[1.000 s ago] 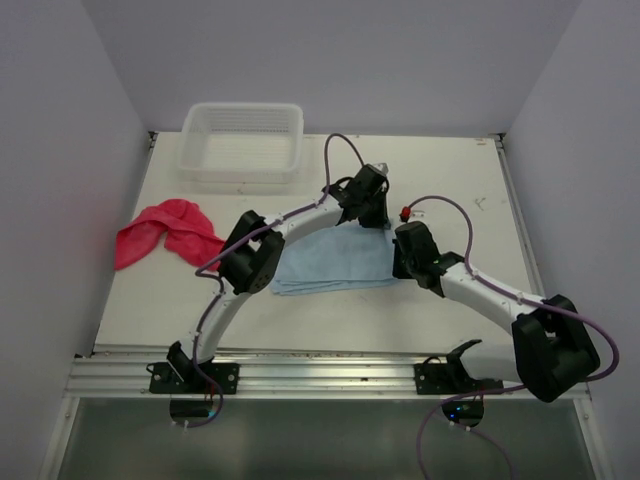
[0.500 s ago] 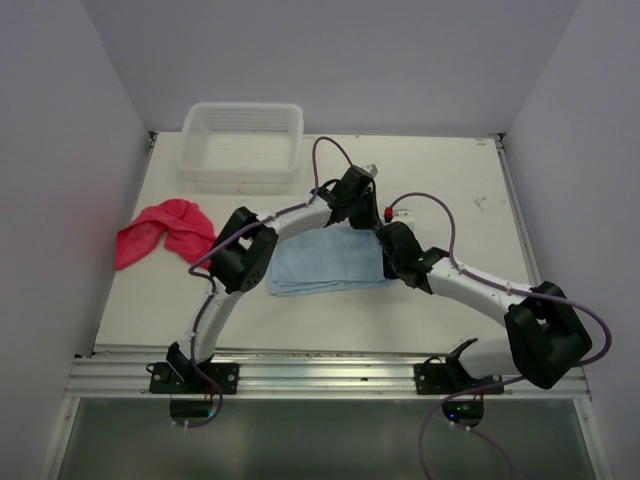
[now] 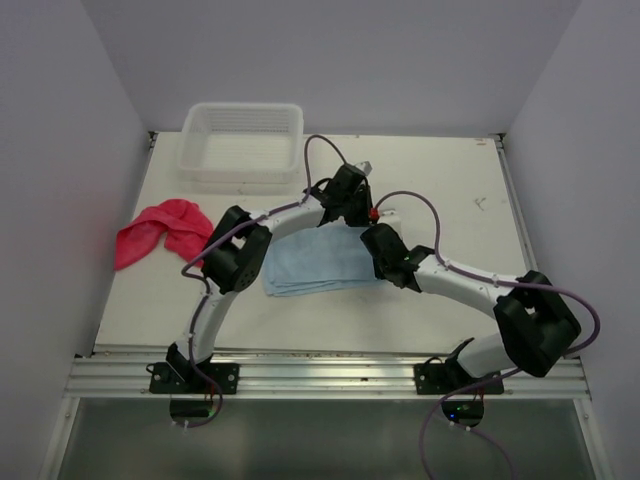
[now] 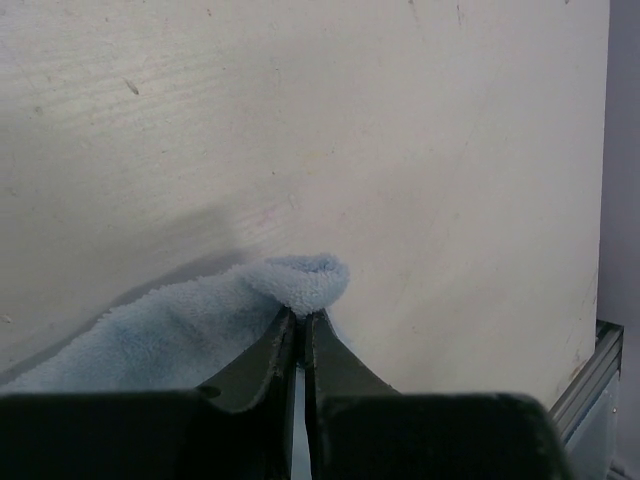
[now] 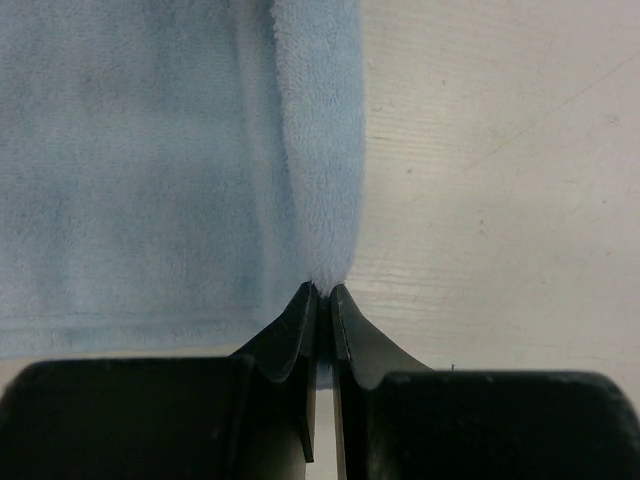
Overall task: Roll the towels
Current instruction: Roll the towel
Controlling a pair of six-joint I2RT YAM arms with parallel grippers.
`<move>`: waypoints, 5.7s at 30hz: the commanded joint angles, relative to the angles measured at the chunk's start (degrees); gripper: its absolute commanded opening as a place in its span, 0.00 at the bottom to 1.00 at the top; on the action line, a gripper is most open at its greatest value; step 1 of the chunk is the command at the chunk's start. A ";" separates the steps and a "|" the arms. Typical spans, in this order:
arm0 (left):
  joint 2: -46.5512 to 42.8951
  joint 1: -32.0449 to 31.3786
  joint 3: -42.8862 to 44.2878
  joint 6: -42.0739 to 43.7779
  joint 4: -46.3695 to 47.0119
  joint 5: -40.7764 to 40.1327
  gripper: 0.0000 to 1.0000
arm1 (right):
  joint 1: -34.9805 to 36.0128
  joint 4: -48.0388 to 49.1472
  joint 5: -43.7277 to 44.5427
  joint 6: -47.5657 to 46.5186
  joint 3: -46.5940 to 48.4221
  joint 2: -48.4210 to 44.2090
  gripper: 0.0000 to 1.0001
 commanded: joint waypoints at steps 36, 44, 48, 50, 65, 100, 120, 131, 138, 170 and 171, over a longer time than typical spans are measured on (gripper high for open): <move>-7.84 5.81 -10.66 5.76 9.76 -2.12 0.00 | 11.91 -9.37 18.62 0.45 10.63 16.98 0.00; -8.99 6.08 -15.22 6.63 11.69 -3.53 0.00 | 15.87 -13.06 24.25 0.36 14.85 21.82 0.02; -9.69 6.16 -17.95 6.63 12.05 -4.49 0.00 | 16.31 -13.33 23.99 1.32 15.29 22.43 0.06; -9.95 6.16 -19.36 6.63 14.51 -4.76 0.00 | 16.31 -13.94 23.64 1.77 15.64 22.35 0.09; -11.45 6.43 -24.54 6.11 19.08 -4.50 0.00 | 14.64 -10.97 12.05 5.63 12.31 8.47 0.43; -14.26 6.60 -29.47 4.97 24.18 -3.88 0.00 | -21.05 32.98 -50.45 20.58 -8.52 10.22 0.40; -14.96 6.69 -30.88 3.03 24.80 -6.78 0.00 | -19.47 34.14 -48.62 16.63 -11.51 12.77 0.13; -19.52 8.45 -26.75 5.40 18.73 -7.48 0.34 | -14.28 24.29 -30.07 7.75 -10.81 0.82 0.00; -21.73 8.80 -25.34 6.20 17.41 -5.73 0.42 | -8.31 18.40 -17.95 0.90 -7.13 -2.79 0.00; -20.77 8.54 -22.52 4.00 15.83 -0.54 0.43 | 14.98 6.27 22.31 -14.66 7.20 15.74 0.00; -20.77 8.62 -22.52 4.00 15.83 -0.45 0.43 | 15.42 6.18 23.10 -15.02 7.82 16.54 0.00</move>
